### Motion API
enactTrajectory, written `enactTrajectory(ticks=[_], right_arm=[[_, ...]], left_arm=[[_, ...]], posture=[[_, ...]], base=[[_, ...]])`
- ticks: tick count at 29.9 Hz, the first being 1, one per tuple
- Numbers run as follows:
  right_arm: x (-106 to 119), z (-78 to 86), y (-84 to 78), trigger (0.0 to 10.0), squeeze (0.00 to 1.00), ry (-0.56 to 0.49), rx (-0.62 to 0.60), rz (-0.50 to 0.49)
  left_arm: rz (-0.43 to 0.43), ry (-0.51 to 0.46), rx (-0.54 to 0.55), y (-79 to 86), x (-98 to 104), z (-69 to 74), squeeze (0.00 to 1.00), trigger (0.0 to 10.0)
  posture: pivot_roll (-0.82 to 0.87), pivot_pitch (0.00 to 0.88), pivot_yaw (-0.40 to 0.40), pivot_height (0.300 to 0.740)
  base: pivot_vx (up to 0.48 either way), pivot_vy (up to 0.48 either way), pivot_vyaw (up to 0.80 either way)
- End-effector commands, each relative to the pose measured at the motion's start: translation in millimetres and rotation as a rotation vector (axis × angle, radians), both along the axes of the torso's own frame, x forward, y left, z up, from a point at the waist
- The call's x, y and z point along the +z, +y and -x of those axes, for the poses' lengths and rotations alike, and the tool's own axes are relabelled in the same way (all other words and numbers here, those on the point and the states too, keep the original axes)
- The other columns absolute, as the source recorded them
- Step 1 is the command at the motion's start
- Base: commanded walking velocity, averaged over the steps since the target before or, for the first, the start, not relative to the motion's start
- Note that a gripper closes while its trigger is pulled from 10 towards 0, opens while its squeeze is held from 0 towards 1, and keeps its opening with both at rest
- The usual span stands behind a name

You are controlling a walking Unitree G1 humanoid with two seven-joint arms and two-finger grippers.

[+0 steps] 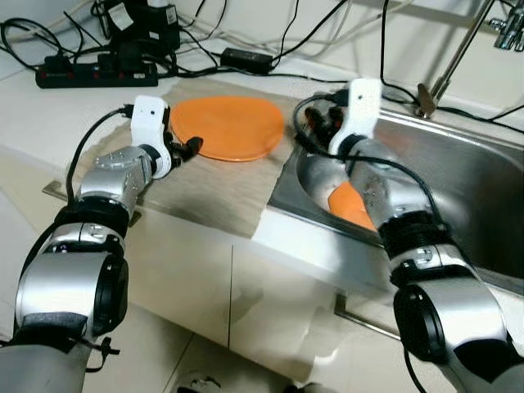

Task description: Kitchen organization

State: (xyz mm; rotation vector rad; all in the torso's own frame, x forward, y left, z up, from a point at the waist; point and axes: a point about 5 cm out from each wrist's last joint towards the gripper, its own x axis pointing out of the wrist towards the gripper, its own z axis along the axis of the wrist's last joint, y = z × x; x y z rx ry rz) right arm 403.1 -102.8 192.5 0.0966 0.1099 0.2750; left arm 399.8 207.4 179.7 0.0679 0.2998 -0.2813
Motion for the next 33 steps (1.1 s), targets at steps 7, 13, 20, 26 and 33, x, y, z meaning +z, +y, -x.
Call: enactTrajectory(ticks=[7,13,20,26,33], right_arm=[[8.8,-7.3,-1.4,10.0,0.00,-0.043,-0.027,0.044],[7.5,-7.0,-6.3,10.0,0.00,-0.055,-0.010,0.057],[5.3,-9.3,-7.4,10.0,0.00,-0.024,-0.034,0.003],[0.7,-8.9,-0.4,10.0,0.00,0.015,-0.020,-0.042],[-1.5,-8.1,8.4,10.0,0.00,0.029,0.011,-0.057]], left_arm=[[-0.181,-0.005,-0.009,-1.8,-14.4,2.6,0.00,10.0],[-0.102,-0.181,-0.016,-10.7,21.5,-7.1,0.00,10.0],[-0.157,-0.133,-0.022,-10.3,6.7,-4.4,0.00,10.0],[-0.176,-0.090,-0.044,-12.9,-7.5,-0.7,0.00,10.0],[-0.224,-0.017,-0.090,-12.6,-28.4,7.0,0.00,10.0]], posture=[[-0.01,0.031,-0.070,0.740],[-0.03,0.030,-0.067,0.740],[-0.03,0.030,-0.057,0.740],[-0.03,0.032,-0.062,0.740],[-0.03,0.037,-0.065,0.740]], base=[[0.000,0.000,0.00],[0.000,0.000,0.00],[0.000,0.000,0.00],[0.000,0.000,0.00],[0.000,0.000,0.00]])
